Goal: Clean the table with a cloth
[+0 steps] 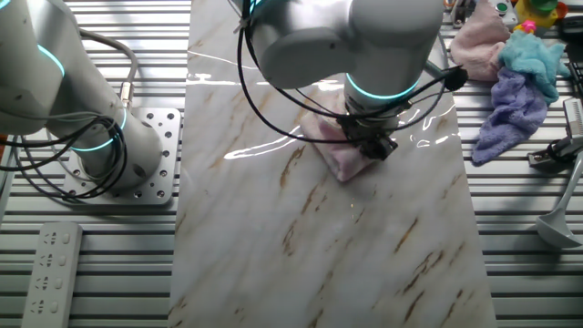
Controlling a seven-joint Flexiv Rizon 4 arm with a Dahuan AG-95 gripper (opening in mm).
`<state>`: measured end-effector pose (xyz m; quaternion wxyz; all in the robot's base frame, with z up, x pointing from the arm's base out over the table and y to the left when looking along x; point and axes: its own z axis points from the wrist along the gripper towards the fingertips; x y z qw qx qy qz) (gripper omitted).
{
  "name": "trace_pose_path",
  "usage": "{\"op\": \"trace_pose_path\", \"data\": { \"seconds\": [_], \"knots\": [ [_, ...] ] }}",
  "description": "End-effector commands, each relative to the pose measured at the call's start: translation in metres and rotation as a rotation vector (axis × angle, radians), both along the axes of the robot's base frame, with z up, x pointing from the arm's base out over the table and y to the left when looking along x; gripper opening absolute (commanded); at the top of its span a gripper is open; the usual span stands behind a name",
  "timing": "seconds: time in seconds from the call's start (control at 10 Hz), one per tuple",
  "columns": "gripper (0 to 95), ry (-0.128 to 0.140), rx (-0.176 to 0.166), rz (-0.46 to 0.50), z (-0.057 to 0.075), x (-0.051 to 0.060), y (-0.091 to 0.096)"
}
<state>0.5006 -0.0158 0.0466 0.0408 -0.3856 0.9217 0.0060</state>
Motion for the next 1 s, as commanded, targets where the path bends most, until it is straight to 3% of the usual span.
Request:
{"op": "trace_pose_path", "data": {
  "seconds": [0.1, 0.5, 1.0],
  "knots": [
    [0.0, 0.003, 0.003, -0.011, 0.0013, -0.0017, -0.0062],
    [0.0, 0.001, 0.031, -0.097, 0.0013, -0.0017, -0.0062],
    [0.0, 0.005, 0.027, -0.206, 0.0013, -0.0017, -0.0062]
  ]
}}
